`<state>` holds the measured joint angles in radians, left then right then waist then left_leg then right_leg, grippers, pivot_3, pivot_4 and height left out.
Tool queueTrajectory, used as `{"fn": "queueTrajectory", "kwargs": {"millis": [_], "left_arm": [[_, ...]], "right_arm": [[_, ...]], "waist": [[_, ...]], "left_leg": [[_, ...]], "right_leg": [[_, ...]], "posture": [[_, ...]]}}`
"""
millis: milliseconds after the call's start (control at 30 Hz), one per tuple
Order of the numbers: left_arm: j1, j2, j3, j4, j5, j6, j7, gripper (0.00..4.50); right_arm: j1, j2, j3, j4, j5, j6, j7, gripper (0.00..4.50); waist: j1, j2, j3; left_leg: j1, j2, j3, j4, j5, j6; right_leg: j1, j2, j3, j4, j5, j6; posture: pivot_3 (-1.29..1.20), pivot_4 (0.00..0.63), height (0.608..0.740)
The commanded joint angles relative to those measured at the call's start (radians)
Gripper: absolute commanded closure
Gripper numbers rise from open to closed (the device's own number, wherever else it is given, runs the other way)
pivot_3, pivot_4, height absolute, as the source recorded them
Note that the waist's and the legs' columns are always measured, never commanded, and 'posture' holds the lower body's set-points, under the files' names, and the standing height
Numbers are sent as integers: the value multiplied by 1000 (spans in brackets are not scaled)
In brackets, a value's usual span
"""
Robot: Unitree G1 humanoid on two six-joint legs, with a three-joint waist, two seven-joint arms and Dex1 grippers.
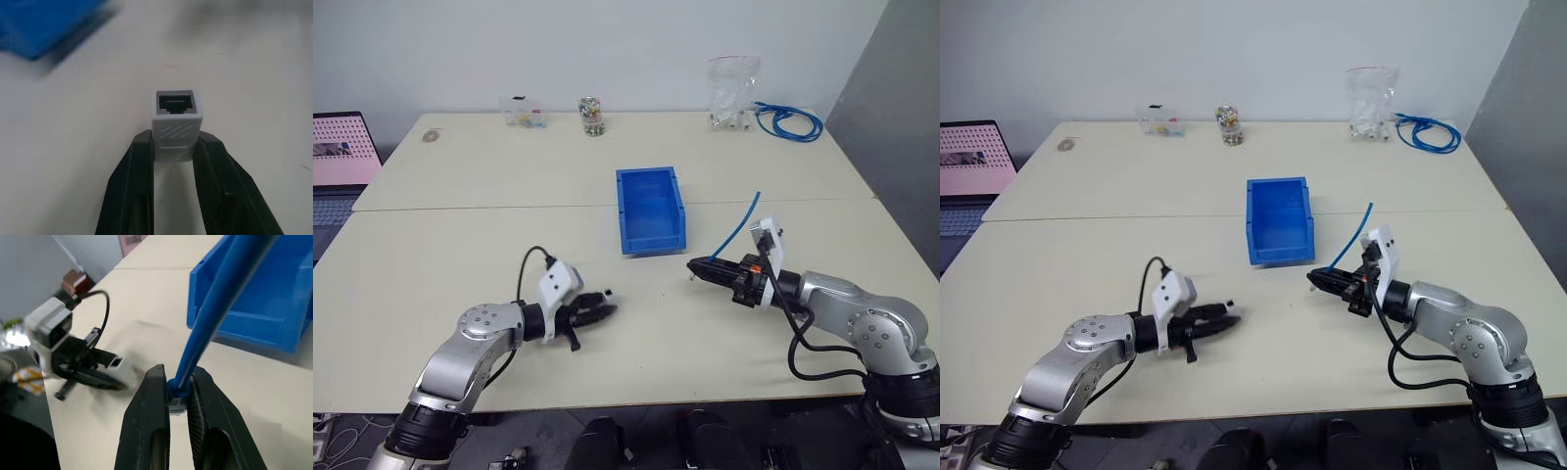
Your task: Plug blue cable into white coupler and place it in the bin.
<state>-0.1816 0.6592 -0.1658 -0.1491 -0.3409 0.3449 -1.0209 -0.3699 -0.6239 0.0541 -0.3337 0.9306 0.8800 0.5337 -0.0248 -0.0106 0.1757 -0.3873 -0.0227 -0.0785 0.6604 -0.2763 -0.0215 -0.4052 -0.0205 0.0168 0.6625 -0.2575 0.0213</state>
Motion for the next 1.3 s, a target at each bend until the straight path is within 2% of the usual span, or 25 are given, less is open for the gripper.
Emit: {"fn": "queueTrajectory", "kwargs": {"millis": [33,200,233,400,933,1300], "left_arm": [[-115,-89,-118,202,91,-217,-117,3732],[-245,-199,-191,477,166,-418,-212,3732],[-257,-207,-194,511,176,-450,-226,3732],[-290,-229,-186,596,186,-517,-260,3732],[-261,-212,-163,586,184,-503,-293,3732],[-256,-207,-162,565,181,-479,-299,3732]], "right_arm": [[-37,-1,95,-22,-136,-100,109,4300],[-29,5,216,-10,-299,-225,212,4300],[-26,8,229,2,-327,-246,225,4300],[-24,28,250,38,-393,-295,270,4300],[-16,121,284,82,-487,-321,335,4300],[-11,137,302,121,-549,-344,364,4300]], "waist": [[6,0,0],[7,-1,0],[7,-1,0],[8,-1,0],[-2,-1,0],[-2,-1,0]], "left_leg": [[1,0,0,0,0,0],[-1,-1,2,1,0,0],[-1,-1,1,1,0,0],[-1,-2,1,2,0,0],[1,-1,0,2,0,0],[2,-1,1,2,0,0]], "right_leg": [[0,0,-1,0,0,0],[-1,1,-2,0,0,1],[-1,0,-2,0,3,-3],[0,-1,-1,0,3,-2],[0,0,-2,2,3,-2],[0,0,-1,2,3,-2]], "posture": [[0,150,740],[0,150,740],[0,150,740],[0,150,740],[0,150,740],[0,150,740]]}}
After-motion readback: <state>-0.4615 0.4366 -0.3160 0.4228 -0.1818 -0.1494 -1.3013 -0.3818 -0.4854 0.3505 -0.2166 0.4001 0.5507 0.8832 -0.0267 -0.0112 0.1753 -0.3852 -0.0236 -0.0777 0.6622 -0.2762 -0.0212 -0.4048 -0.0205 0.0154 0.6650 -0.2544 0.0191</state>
